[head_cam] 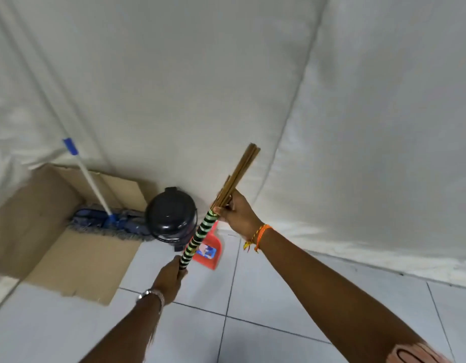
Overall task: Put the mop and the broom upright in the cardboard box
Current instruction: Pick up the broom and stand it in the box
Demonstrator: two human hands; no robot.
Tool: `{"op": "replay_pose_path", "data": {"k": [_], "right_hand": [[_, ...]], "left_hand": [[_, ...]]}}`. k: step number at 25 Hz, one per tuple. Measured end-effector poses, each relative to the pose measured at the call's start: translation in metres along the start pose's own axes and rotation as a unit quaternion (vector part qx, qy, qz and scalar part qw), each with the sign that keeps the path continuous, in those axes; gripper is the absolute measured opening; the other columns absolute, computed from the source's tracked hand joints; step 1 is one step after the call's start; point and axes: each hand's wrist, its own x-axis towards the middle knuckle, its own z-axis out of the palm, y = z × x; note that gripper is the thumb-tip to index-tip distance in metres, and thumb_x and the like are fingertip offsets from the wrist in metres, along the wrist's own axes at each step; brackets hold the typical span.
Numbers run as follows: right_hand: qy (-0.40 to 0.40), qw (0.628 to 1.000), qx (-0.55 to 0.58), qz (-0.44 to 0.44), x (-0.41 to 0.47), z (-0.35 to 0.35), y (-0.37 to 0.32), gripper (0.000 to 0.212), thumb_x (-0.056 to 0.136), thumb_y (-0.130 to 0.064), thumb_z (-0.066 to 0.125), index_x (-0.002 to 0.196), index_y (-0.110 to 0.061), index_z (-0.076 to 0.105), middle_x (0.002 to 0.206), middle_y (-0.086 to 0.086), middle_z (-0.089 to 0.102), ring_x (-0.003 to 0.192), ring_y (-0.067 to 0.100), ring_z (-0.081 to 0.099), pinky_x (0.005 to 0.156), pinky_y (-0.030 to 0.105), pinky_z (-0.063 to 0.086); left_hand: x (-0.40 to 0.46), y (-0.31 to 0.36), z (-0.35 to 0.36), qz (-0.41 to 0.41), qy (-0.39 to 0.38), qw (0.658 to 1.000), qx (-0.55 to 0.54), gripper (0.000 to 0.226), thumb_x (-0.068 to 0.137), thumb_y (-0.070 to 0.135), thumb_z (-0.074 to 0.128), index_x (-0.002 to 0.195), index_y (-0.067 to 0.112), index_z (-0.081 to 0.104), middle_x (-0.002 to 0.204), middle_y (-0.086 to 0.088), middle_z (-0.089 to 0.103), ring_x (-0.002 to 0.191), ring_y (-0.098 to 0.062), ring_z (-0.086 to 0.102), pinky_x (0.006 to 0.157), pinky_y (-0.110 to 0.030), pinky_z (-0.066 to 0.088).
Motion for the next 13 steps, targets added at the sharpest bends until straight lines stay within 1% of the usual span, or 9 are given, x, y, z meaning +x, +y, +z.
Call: {"op": "replay_pose_path", "data": {"k": [1, 2, 3, 5, 7, 9, 11, 13], "right_hand": [[-0.021, 0.999, -0.012, -0.025, 0.003, 0.020, -0.030, 0.040, 0.079, 0.005, 0.065, 0.094, -0.029, 0.052, 0.086, 0.003, 0.063, 0.084, 0.016, 0.066, 0.086, 0.046, 0.055], [-0.039, 0.998, -0.024, -0.048, 0.006, 0.041, -0.057, 0.039, 0.080, 0.006, 0.064, 0.094, -0.027, 0.051, 0.085, 0.000, 0.062, 0.083, 0.016, 0.064, 0.085, 0.046, 0.055], [-0.054, 0.996, -0.032, -0.070, 0.010, 0.067, -0.082, 0.039, 0.081, 0.006, 0.064, 0.094, -0.027, 0.050, 0.086, -0.001, 0.061, 0.085, 0.020, 0.064, 0.087, 0.048, 0.055], [-0.078, 0.992, -0.049, -0.084, 0.018, 0.118, -0.120, 0.040, 0.081, 0.003, 0.064, 0.092, -0.033, 0.051, 0.089, 0.000, 0.061, 0.095, 0.033, 0.064, 0.090, 0.055, 0.054], [-0.100, 0.987, -0.075, -0.102, 0.021, 0.175, -0.150, 0.036, 0.082, -0.001, 0.064, 0.095, -0.032, 0.051, 0.090, -0.002, 0.061, 0.100, 0.034, 0.063, 0.091, 0.056, 0.052], [-0.120, 0.980, -0.099, -0.121, 0.027, 0.230, -0.175, 0.032, 0.085, -0.002, 0.063, 0.107, -0.021, 0.051, 0.094, 0.000, 0.060, 0.101, 0.028, 0.061, 0.094, 0.053, 0.051], [-0.144, 0.971, -0.129, -0.138, 0.031, 0.289, -0.194, 0.036, 0.087, -0.002, 0.061, 0.118, -0.013, 0.046, 0.101, 0.006, 0.060, 0.104, 0.028, 0.060, 0.097, 0.050, 0.051], [-0.178, 0.960, -0.147, -0.157, 0.036, 0.343, -0.210, 0.040, 0.088, -0.002, 0.059, 0.123, -0.015, 0.043, 0.103, 0.007, 0.062, 0.104, 0.026, 0.062, 0.099, 0.047, 0.050]], "left_hand": [[-0.007, -0.002, -0.027, -0.002, 0.014, 1.000, 0.002, 0.013, 0.090, 0.011, 0.056, 0.097, 0.020, 0.051, 0.088, -0.005, 0.065, 0.082, -0.027, 0.060, 0.069, -0.033, 0.042], [-0.012, -0.006, -0.053, -0.006, 0.034, 0.999, 0.002, 0.015, 0.090, 0.011, 0.057, 0.102, 0.018, 0.053, 0.091, -0.006, 0.066, 0.084, -0.029, 0.061, 0.072, -0.034, 0.044], [-0.018, -0.014, -0.081, -0.013, 0.059, 0.998, -0.002, 0.019, 0.089, 0.011, 0.058, 0.108, 0.015, 0.056, 0.094, -0.007, 0.067, 0.087, -0.029, 0.062, 0.075, -0.034, 0.045], [-0.027, -0.027, -0.129, -0.014, 0.100, 0.995, -0.016, 0.027, 0.088, 0.011, 0.061, 0.115, 0.011, 0.059, 0.098, -0.006, 0.067, 0.091, -0.027, 0.061, 0.080, -0.032, 0.043], [-0.039, -0.052, -0.176, -0.018, 0.120, 0.992, -0.016, 0.028, 0.088, 0.011, 0.061, 0.116, 0.009, 0.060, 0.100, -0.008, 0.068, 0.093, -0.029, 0.062, 0.080, -0.032, 0.042], [-0.043, -0.083, -0.218, -0.028, 0.121, 0.992, -0.016, 0.027, 0.087, 0.011, 0.062, 0.114, 0.009, 0.060, 0.098, -0.012, 0.070, 0.092, -0.032, 0.063, 0.077, -0.031, 0.042], [-0.052, -0.115, -0.258, -0.037, 0.124, 0.991, -0.025, 0.023, 0.087, 0.011, 0.062, 0.110, 0.011, 0.061, 0.092, -0.010, 0.069, 0.085, -0.028, 0.062, 0.072, -0.028, 0.040], [-0.055, -0.148, -0.294, -0.037, 0.132, 0.990, -0.026, 0.018, 0.086, 0.013, 0.064, 0.104, 0.013, 0.060, 0.088, -0.004, 0.065, 0.083, -0.025, 0.061, 0.072, -0.027, 0.038]]}}
